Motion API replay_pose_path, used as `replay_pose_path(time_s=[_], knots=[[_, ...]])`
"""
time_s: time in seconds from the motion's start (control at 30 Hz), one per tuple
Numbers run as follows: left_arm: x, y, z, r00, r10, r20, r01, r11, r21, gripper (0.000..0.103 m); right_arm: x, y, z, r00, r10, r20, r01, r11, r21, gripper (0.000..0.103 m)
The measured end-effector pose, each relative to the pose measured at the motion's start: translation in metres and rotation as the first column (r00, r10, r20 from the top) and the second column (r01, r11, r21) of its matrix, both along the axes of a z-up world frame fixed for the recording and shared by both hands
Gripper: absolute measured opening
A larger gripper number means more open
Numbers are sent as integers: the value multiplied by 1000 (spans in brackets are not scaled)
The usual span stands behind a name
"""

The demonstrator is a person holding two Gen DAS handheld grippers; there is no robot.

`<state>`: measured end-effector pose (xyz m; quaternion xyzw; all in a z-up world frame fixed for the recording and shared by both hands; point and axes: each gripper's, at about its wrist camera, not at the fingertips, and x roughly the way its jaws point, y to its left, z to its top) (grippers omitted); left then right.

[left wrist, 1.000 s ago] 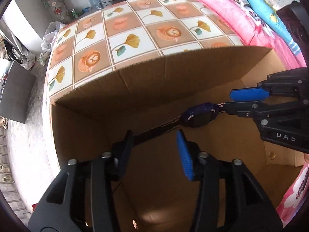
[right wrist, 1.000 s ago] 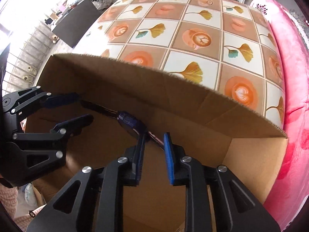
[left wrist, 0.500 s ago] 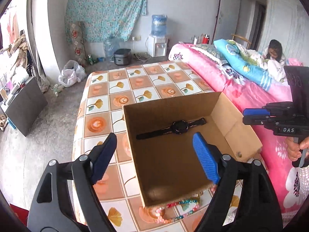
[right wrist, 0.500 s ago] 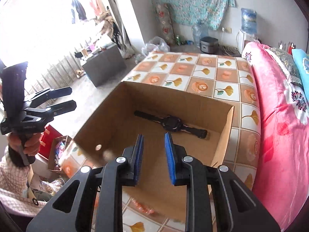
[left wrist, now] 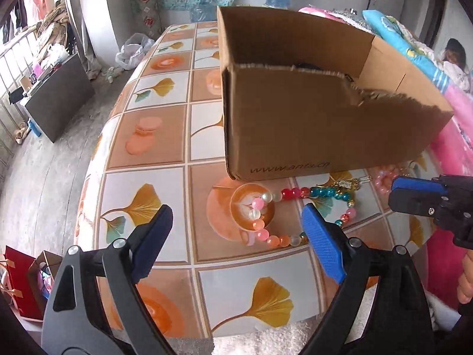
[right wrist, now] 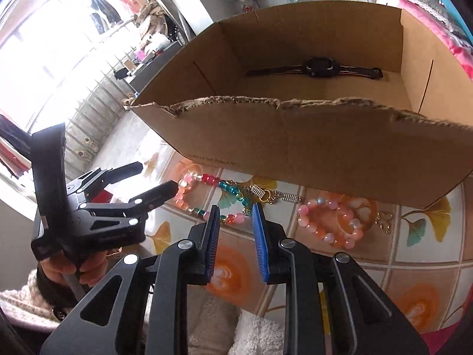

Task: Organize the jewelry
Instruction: 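Reach the right tool to the multicolour bead bracelet and grasp it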

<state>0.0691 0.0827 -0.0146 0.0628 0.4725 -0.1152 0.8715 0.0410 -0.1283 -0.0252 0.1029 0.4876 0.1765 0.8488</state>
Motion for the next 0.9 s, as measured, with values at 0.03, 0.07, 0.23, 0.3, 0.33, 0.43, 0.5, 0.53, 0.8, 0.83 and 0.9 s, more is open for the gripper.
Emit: replay_pose_path(time_s=[0.03,0.07,0.23,0.3,0.33,0.43,0.5,0.53,0.8,0.83,0.9], knots=[[2,-4,-7,1000,-1,-1,1,999,36,85,3,5,-4,1000,-4,6,4,1000,-27,23],[2,-8,-13,1000,-10,1,10,998,60,85,5,12,-8,1000,1,9,0,999,-49,23],[-4,-13,-23,999,-32,35,28,995,97,88,14,27,-26,1000,-8,-13,6,992,-126,22],[-6,-9,-25,999,-25,32,22,996,87,92,14,31,-28,1000,-2,-6,1,989,-148,21],[-9,-7,-27,999,-27,29,25,997,75,94,15,32,-29,1000,0,-10,-2,989,-147,20],[-14,1,-29,1000,-28,6,28,999,18,95,13,38,-29,1000,25,-7,-26,986,-165,17],[-17,4,-30,999,-32,10,32,999,15,95,10,42,-29,999,43,-8,-44,982,-181,14],[-19,5,-30,999,-35,12,35,999,18,95,8,45,-28,999,49,-10,-50,981,-186,13],[-24,12,-31,999,-32,-2,32,999,18,96,-9,48,-24,998,56,-2,-56,988,-145,12],[-22,12,-31,999,-39,1,39,999,17,96,-10,43,-21,999,51,7,-49,991,-127,12],[-22,10,-30,999,-55,2,55,998,19,96,-12,33,-14,999,27,28,-24,994,-103,12]])
